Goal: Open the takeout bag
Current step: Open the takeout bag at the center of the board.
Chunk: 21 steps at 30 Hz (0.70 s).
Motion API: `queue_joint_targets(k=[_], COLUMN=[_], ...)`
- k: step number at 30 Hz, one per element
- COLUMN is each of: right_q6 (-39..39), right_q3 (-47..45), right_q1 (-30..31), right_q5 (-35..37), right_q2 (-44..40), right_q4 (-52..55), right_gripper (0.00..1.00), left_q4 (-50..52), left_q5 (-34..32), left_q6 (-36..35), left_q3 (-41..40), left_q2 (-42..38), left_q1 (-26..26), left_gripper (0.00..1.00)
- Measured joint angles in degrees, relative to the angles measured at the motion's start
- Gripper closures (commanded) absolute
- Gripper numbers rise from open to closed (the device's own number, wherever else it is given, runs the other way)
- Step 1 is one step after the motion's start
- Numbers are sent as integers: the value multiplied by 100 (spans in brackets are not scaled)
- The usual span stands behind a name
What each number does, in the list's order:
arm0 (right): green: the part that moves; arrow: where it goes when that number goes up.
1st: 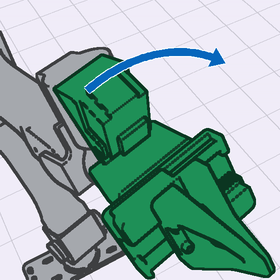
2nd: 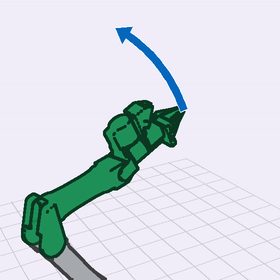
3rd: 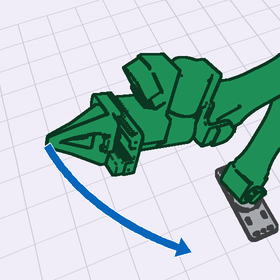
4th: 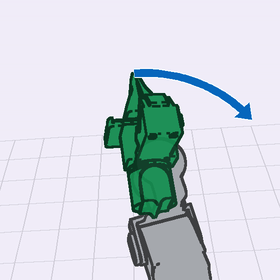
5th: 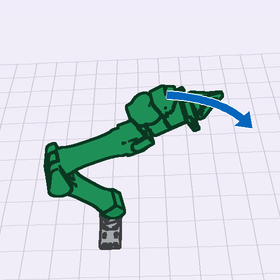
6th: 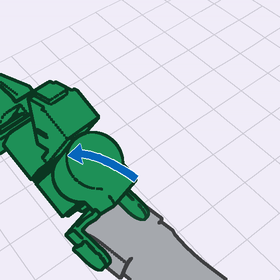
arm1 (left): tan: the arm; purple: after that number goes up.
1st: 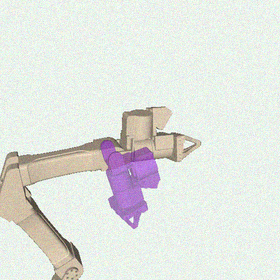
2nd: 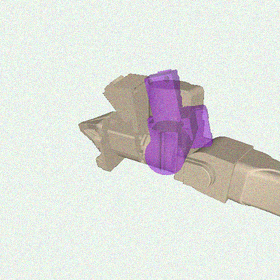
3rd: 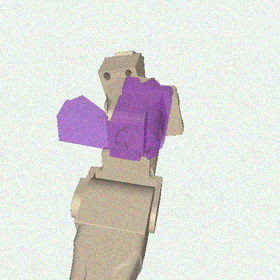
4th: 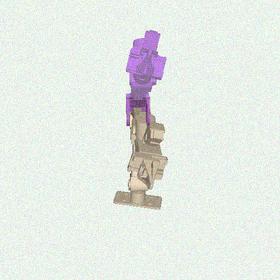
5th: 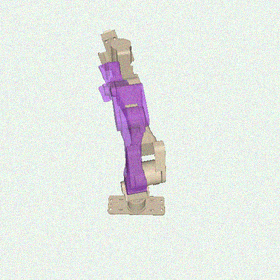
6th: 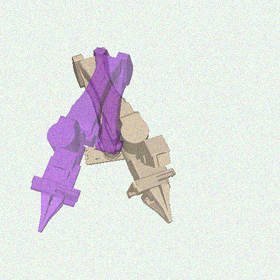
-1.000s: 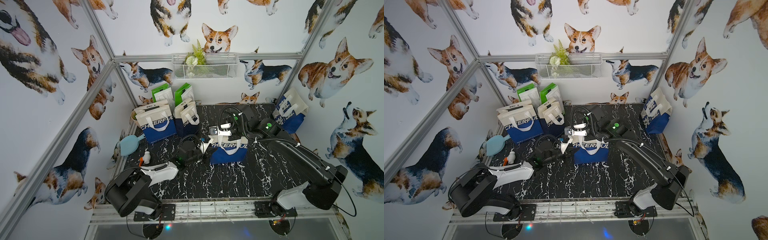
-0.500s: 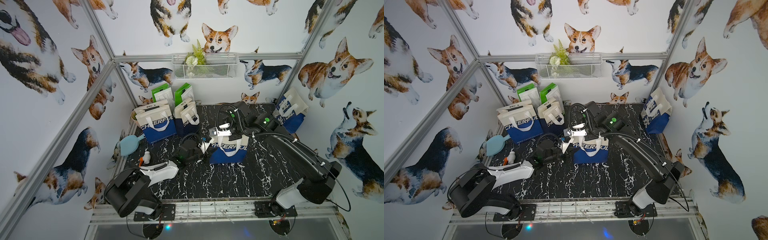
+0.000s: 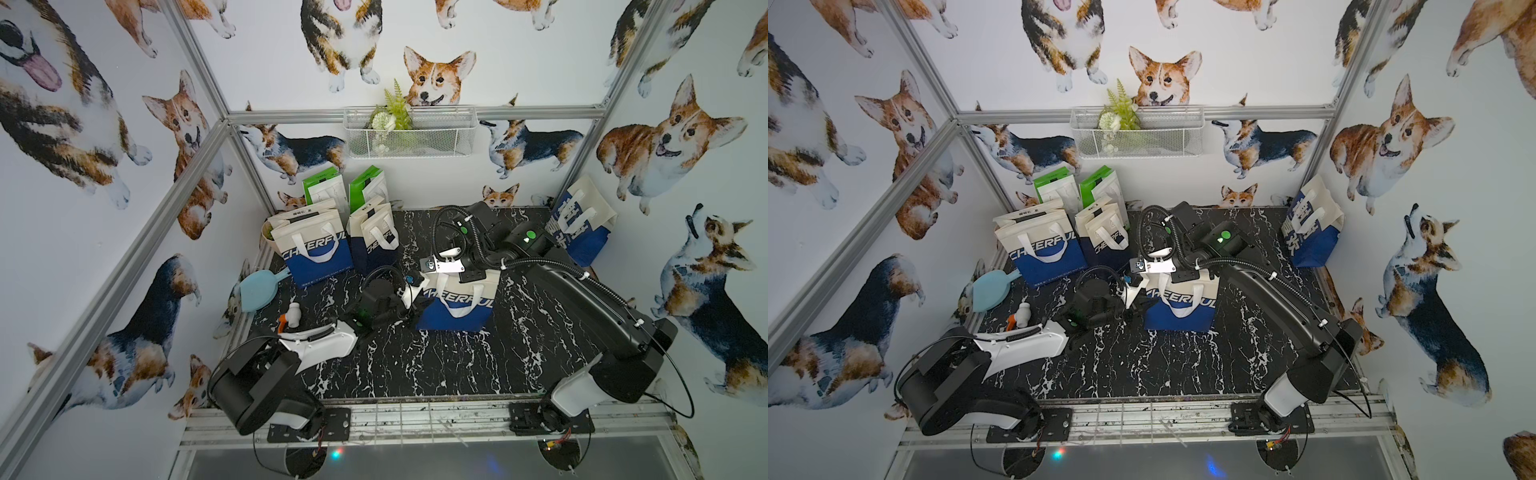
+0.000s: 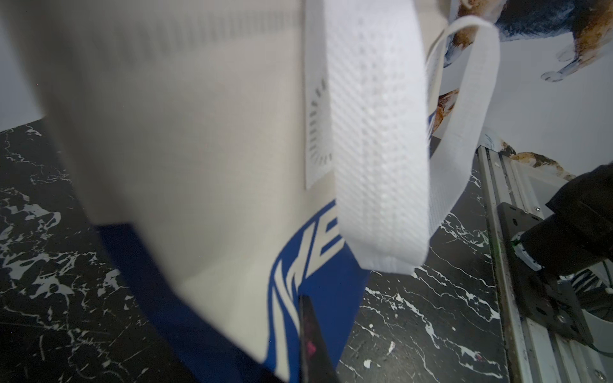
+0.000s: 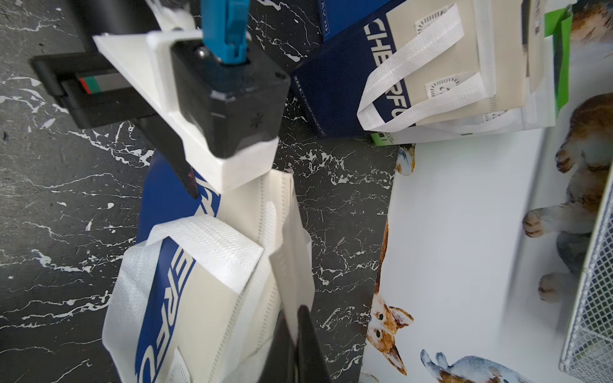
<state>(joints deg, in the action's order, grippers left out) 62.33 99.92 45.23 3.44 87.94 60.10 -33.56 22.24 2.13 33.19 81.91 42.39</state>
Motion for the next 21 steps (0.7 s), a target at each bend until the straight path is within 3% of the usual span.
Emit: queue_joint_targets(k=[8,21], right_q6=[-470,-1023], right_q3=[-988,-1904], right_q1=[-35,-61], right_q5=[15,258], right_q2=[-538,-848], right_q4=[-1008,-2090], right_gripper=[100,79], left_q4=[11,42], left_q5=[-4,-48], left_q6=[7,31], left_q3=[-17,-33], left_q2=[0,-15], left_q1=[0,0], left_gripper=[100,100])
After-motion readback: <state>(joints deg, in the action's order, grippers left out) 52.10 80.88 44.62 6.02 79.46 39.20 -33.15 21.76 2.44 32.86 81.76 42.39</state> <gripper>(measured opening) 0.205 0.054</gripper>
